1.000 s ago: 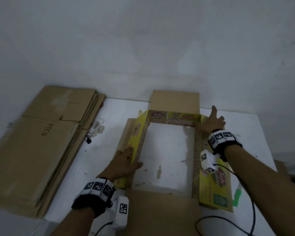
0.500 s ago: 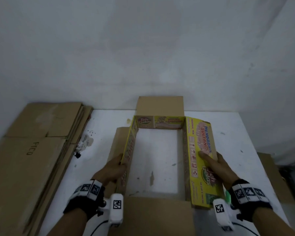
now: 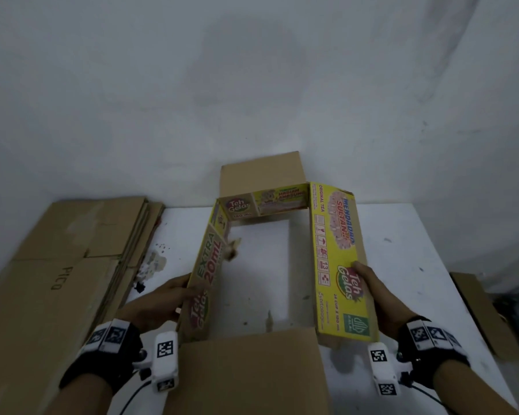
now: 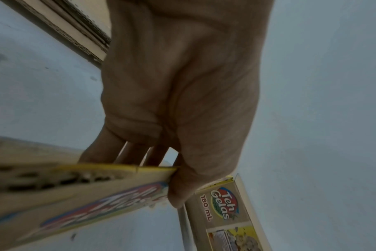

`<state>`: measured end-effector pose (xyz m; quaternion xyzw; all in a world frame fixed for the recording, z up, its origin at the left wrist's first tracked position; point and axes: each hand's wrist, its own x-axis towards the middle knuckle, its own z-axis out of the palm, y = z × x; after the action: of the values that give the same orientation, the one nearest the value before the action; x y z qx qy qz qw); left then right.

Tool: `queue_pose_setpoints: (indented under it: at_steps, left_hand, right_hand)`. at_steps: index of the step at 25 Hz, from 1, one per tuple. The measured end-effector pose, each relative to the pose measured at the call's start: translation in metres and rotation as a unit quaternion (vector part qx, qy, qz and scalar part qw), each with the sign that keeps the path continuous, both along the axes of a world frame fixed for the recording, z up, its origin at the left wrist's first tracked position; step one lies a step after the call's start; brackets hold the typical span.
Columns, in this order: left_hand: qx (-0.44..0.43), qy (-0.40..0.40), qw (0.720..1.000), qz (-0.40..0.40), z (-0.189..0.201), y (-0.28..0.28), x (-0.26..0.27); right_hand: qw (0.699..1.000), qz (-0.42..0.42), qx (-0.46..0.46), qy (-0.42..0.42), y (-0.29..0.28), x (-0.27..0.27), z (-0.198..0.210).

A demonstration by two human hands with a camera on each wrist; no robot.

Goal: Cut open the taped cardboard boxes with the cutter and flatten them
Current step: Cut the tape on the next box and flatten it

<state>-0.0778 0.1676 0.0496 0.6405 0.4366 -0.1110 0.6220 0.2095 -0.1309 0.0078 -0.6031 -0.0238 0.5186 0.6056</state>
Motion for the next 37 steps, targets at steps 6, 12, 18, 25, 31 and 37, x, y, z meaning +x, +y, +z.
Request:
queue_pose_setpoints:
  at_steps: [6,12,18,25,31,37]
  left_hand:
    - [-0.103,-0.046,0.994,0.008,0.012,0.0,-0.009]
    - [-0.219,-0.069,0.973,-0.015,0.006,-0.019,-0.013]
    - [-0.196,-0.045,0.978,-0.063,0.003,-0.039,-0.012]
    - [-0.162,-0.034,0.984,0.065,-0.007,-0.069,-0.021]
    - [-0.185,-0.055,0.957,0.215,-0.03,-0.075,-0.036]
    - [0.13,0.129,0.982,0.039,-0.046,-0.054,-0.049]
  right_hand:
    - [0.985,-0.026,0.161,0.056,0.005,-0.017,0.056]
    - [0.967,-0.027,0.215,-0.133,0.047,-0.026,0.141]
    - [0.949,-0.072,0.156,-0.264,0.115,-0.058,0.165]
    - [0.961,-0.049,0.089,-0.258,0.157,-0.068,0.139]
    - [0.966,-0.002,0.062,-0.252,0.166,-0.068,0.13]
    - [0.963,0.051,0.025,-0.263,0.186,-0.073,0.113]
